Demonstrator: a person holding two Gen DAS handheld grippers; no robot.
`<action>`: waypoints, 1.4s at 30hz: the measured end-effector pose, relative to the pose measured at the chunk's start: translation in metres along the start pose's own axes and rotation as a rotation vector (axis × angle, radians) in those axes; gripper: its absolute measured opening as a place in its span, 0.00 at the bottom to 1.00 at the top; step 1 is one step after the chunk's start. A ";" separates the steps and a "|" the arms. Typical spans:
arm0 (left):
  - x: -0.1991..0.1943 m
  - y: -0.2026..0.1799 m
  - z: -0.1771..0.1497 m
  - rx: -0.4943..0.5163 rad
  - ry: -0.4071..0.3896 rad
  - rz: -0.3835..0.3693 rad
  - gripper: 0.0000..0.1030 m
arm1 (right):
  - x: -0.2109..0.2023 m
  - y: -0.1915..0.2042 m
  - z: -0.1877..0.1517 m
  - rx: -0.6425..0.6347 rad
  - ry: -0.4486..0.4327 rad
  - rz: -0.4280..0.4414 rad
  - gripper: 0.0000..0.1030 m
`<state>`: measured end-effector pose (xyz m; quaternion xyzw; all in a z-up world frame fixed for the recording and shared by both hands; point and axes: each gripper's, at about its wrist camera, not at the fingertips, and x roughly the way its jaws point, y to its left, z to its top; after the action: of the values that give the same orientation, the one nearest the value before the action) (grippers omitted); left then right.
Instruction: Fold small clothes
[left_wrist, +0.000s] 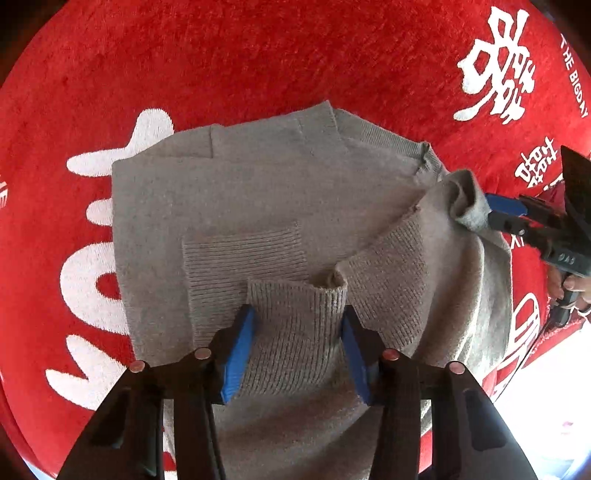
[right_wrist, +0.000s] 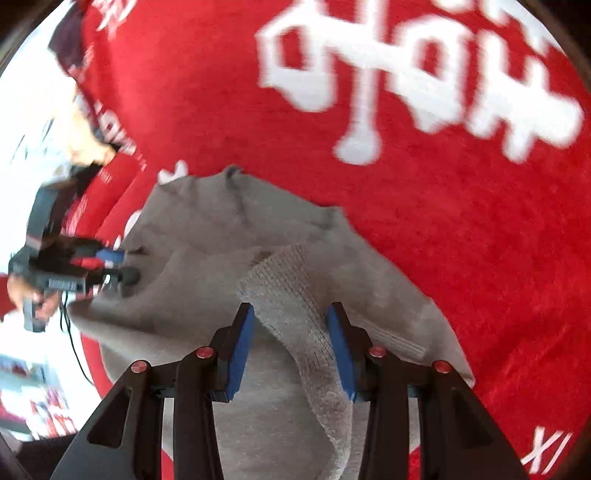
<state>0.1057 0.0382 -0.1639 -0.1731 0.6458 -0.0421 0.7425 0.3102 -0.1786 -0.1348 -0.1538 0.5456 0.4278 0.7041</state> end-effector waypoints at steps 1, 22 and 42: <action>0.001 -0.001 0.000 0.005 0.002 0.006 0.47 | 0.006 0.000 0.002 -0.008 0.017 -0.034 0.44; -0.009 0.004 0.067 -0.086 -0.239 0.096 0.10 | 0.005 -0.050 0.008 0.395 -0.022 -0.016 0.10; -0.005 0.010 0.009 -0.109 -0.084 0.283 0.64 | -0.003 -0.068 -0.051 0.517 0.000 0.028 0.51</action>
<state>0.1118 0.0507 -0.1617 -0.1219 0.6333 0.1052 0.7570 0.3296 -0.2545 -0.1677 0.0388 0.6389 0.2837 0.7140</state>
